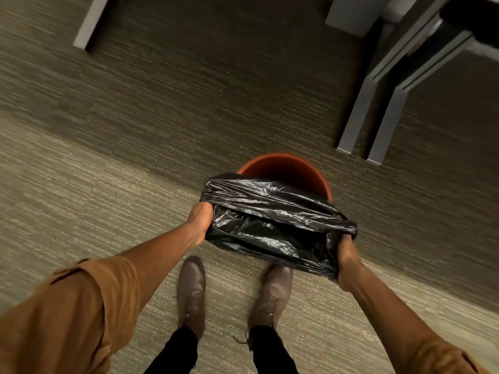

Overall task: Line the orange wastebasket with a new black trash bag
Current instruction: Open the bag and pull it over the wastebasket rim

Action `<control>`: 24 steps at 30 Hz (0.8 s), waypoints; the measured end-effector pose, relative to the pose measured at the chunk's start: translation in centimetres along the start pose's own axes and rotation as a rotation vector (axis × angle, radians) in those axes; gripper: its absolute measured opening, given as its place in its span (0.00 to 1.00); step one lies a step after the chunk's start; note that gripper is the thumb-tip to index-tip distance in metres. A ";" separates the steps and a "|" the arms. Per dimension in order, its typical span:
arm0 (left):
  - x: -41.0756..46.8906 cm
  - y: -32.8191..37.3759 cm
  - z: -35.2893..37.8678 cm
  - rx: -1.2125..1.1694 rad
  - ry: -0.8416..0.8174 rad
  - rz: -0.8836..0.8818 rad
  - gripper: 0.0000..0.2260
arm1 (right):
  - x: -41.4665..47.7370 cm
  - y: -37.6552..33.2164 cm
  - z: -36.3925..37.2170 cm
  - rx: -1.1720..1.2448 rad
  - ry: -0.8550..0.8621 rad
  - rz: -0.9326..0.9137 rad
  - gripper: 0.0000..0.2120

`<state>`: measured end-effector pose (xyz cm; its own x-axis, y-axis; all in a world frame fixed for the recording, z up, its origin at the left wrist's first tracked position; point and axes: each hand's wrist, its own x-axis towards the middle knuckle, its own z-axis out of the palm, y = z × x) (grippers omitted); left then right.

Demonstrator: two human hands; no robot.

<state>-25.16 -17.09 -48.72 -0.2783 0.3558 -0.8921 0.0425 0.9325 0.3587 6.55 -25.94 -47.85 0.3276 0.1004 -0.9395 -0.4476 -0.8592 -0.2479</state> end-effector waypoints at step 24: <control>2.3 -2.5 -1.1 0.057 0.023 0.071 0.20 | -0.8 1.9 1.2 0.000 0.052 -0.225 0.17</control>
<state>-27.00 -18.63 -51.35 -0.2943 0.4199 -0.8586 0.1170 0.9074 0.4036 4.40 -27.06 -47.87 0.4616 0.2638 -0.8469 -0.3583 -0.8179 -0.4501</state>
